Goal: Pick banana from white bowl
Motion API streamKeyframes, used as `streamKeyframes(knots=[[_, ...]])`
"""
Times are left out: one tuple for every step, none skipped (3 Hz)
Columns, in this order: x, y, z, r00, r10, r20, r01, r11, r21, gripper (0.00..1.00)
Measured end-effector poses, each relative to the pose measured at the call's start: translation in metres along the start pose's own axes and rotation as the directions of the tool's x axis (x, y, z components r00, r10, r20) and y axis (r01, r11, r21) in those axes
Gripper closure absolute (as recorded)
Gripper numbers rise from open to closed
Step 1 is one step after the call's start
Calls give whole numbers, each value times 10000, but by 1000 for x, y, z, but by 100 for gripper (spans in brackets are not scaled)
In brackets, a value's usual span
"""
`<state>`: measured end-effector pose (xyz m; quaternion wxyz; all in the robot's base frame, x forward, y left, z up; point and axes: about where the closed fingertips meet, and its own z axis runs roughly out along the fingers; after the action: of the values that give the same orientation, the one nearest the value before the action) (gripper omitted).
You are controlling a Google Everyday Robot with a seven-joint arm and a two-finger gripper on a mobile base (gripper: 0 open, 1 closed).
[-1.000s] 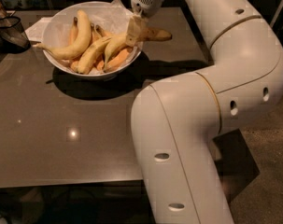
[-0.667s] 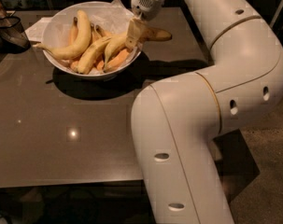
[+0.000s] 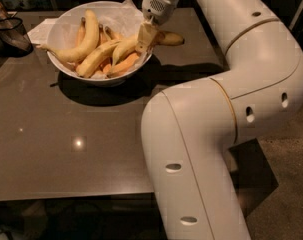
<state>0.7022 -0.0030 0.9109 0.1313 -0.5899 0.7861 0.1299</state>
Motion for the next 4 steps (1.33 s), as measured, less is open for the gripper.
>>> streamKeyframes(knots=[[0, 0, 0, 10000, 0, 0, 0, 10000, 0, 100], [-6, -6, 0, 9999, -20, 169, 17, 9998, 203, 100], [-20, -4, -19, 9971, -596, 464, 563, 9959, 709, 100], [-26, 5, -39, 9907, -1221, 605, 1161, 9888, 943, 100]])
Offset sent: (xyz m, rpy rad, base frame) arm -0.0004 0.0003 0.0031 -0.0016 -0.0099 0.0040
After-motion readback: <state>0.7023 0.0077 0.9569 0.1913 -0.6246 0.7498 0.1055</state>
